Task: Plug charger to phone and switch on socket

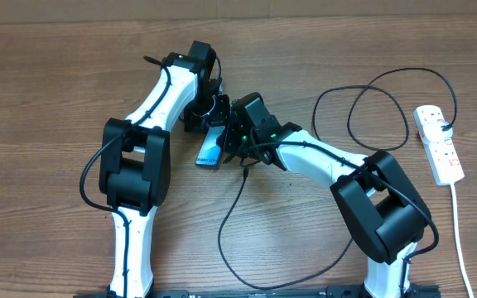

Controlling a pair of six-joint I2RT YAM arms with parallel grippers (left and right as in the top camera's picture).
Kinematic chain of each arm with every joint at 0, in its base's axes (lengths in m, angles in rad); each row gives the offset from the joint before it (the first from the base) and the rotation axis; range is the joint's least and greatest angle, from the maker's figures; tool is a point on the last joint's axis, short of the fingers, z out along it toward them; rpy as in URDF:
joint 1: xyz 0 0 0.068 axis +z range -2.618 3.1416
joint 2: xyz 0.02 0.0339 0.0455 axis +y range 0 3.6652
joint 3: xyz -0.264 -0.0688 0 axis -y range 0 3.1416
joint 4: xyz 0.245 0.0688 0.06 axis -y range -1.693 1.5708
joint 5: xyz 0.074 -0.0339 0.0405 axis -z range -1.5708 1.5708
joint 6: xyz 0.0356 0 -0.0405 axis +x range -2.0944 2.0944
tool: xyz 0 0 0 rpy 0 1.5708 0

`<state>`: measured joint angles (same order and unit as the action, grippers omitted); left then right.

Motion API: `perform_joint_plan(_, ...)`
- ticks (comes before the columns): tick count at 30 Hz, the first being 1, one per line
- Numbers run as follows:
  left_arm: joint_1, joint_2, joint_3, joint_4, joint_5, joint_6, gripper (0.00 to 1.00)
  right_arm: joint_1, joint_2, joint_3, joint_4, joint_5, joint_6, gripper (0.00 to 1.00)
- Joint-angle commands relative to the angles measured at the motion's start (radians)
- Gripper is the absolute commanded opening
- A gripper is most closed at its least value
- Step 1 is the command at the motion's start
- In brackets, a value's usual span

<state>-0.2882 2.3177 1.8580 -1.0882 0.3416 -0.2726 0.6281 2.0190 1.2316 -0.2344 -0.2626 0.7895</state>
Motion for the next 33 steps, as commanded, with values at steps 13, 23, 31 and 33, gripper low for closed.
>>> perform_joint_plan(13,-0.048,0.031,-0.03,-0.038,0.356,0.125,1.0,-0.063,0.08,-0.052,-0.069,-0.167,-0.042,0.04)
perform_joint_plan(23,0.048,0.031,-0.03,-0.035,0.85,0.29,0.93,-0.158,0.072,-0.052,-0.01,-0.454,-0.157,0.04)
perform_joint_plan(31,0.066,0.031,-0.03,-0.042,0.966,0.365,0.85,-0.242,0.072,-0.052,0.165,-0.804,-0.222,0.04)
perform_joint_plan(33,0.066,0.031,-0.03,-0.041,1.018,0.39,0.82,-0.259,0.072,-0.052,0.205,-0.873,-0.222,0.04)
